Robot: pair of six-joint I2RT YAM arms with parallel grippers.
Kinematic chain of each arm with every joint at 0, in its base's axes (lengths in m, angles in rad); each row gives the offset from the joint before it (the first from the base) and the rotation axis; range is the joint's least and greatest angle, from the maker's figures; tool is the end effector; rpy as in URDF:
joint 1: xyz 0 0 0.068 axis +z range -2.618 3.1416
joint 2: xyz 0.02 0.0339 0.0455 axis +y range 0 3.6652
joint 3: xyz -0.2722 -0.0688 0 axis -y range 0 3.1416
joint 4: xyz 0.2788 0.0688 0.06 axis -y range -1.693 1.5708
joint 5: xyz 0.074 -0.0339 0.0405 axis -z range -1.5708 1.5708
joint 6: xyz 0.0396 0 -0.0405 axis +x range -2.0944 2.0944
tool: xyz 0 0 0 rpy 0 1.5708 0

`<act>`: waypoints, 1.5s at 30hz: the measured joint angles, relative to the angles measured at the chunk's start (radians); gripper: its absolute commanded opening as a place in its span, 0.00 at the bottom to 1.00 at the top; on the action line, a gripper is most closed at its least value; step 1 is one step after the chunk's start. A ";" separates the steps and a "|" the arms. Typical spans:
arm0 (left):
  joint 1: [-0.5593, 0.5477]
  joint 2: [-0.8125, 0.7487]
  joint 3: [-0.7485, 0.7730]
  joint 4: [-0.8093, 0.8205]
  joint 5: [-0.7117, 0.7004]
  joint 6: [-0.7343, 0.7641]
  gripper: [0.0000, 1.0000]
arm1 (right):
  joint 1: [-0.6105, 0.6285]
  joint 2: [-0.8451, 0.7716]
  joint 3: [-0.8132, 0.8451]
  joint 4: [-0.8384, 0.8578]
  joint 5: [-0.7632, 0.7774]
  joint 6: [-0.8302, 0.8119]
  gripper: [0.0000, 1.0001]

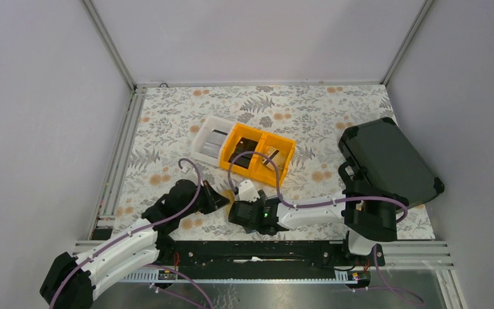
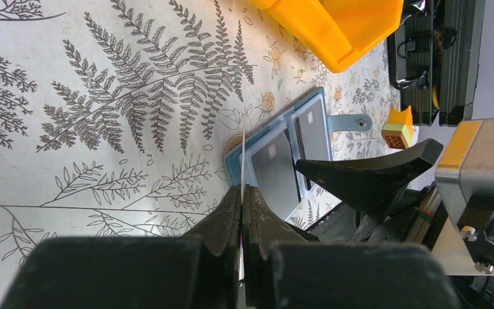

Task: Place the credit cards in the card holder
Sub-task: Insert the credit card into the card holder.

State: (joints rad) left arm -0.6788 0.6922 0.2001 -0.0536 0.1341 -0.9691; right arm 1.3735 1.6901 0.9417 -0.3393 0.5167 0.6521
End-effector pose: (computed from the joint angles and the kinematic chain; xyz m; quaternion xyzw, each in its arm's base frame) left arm 0.1378 -0.1180 0.1496 -0.0933 0.8651 -0.3987 0.2895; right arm 0.0874 0.3373 0.1420 -0.2741 0.8999 0.0648 0.3329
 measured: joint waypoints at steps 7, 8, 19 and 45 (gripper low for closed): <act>0.012 -0.013 0.000 -0.014 0.000 0.012 0.00 | 0.001 -0.002 0.002 -0.014 0.017 0.006 0.52; 0.013 -0.014 0.000 -0.017 0.000 0.014 0.00 | 0.001 -0.005 -0.003 -0.012 0.017 0.007 0.52; 0.019 -0.018 0.000 -0.019 0.017 0.038 0.00 | -0.028 -0.193 -0.101 0.032 -0.016 0.009 0.58; 0.019 0.080 0.027 0.084 0.101 0.059 0.00 | -0.425 -0.477 -0.453 0.250 -0.369 -0.019 0.59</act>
State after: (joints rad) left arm -0.6594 0.7727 0.2276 0.0299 0.2356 -0.9100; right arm 0.9489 1.2133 0.4889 -0.0895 0.1482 0.6327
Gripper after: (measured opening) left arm 0.024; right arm 0.613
